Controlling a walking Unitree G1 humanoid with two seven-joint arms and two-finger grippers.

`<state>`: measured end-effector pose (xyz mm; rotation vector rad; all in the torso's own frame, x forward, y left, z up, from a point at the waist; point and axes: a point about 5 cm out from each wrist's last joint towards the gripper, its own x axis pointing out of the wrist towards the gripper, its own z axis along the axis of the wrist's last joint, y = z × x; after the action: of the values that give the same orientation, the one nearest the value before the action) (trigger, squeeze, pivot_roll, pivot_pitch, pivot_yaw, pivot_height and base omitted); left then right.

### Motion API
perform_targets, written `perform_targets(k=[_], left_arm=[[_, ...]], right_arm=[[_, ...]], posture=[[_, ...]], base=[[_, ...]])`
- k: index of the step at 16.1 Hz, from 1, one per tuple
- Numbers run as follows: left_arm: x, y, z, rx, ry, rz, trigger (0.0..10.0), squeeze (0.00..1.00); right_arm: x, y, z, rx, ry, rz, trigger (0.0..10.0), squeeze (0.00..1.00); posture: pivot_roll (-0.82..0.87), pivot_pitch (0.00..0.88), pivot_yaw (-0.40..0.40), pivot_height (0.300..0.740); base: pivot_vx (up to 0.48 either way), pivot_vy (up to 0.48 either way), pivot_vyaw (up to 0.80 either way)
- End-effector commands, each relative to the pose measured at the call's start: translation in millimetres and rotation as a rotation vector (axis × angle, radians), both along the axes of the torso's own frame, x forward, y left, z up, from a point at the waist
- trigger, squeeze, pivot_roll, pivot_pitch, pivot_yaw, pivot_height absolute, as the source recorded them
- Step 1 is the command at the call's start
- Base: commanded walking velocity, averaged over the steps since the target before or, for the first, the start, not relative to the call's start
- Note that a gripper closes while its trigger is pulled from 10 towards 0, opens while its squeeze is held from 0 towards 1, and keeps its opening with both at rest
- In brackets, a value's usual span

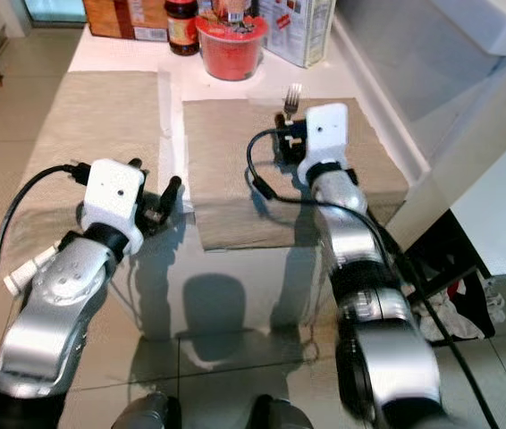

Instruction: Setting the table

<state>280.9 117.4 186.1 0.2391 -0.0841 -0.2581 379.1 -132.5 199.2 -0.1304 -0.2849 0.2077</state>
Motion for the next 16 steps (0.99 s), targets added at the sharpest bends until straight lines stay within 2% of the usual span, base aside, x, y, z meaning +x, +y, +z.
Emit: perform_targets(k=[1,3,6,9,11,13,16], left_arm=[[1.6,-7.4,1.6,-0.007,-0.015,-0.025,10.0,0.0],[5.0,-12.4,0.9,-0.018,-0.023,-0.039,10.0,0.0],[6.4,-11.7,-0.3,-0.002,-0.037,-0.046,10.0,0.0],[11.8,-4.6,1.1,0.002,-0.047,-0.034,10.0,0.0],[27.9,2.6,4.2,-0.008,-0.057,-0.024,10.0,0.0],[37.9,3.7,8.5,-0.006,-0.076,-0.018,10.0,0.0],[44.5,-0.3,8.6,-0.013,-0.081,-0.026,10.0,0.0]], right_arm=[[-4.4,-0.9,4.0,-0.002,-0.022,0.016,10.0,0.0],[-10.8,-3.8,-16.5,-0.007,0.036,-0.008,10.0,0.0],[-7.2,-6.4,-21.6,0.005,0.084,-0.072,10.0,0.0],[-17.5,-5.0,-19.4,0.008,0.053,-0.055,10.0,0.0],[-38.5,-0.7,-29.2,-0.005,0.058,-0.012,10.0,0.0],[-46.8,6.2,-34.8,-0.033,0.067,-0.003,10.0,0.0],[-57.5,18.6,-35.1,-0.033,0.064,0.039,10.0,0.0]], posture=[[0.13,0.095,-0.079,0.74],[0.12,0.088,-0.075,0.74],[0.14,0.08,-0.063,0.74],[0.13,0.075,-0.053,0.74],[0.1,0.069,-0.034,0.74],[0.08,0.062,-0.025,0.74],[0.05,0.051,-0.014,0.74]], base=[[0.0,0.0,0.0],[0.0,0.0,0.0],[0.0,0.0,0.0],[0.0,0.0,0.0],[0.0,0.0,-0.77],[0.0,0.0,-0.74],[0.0,0.0,-0.7]])
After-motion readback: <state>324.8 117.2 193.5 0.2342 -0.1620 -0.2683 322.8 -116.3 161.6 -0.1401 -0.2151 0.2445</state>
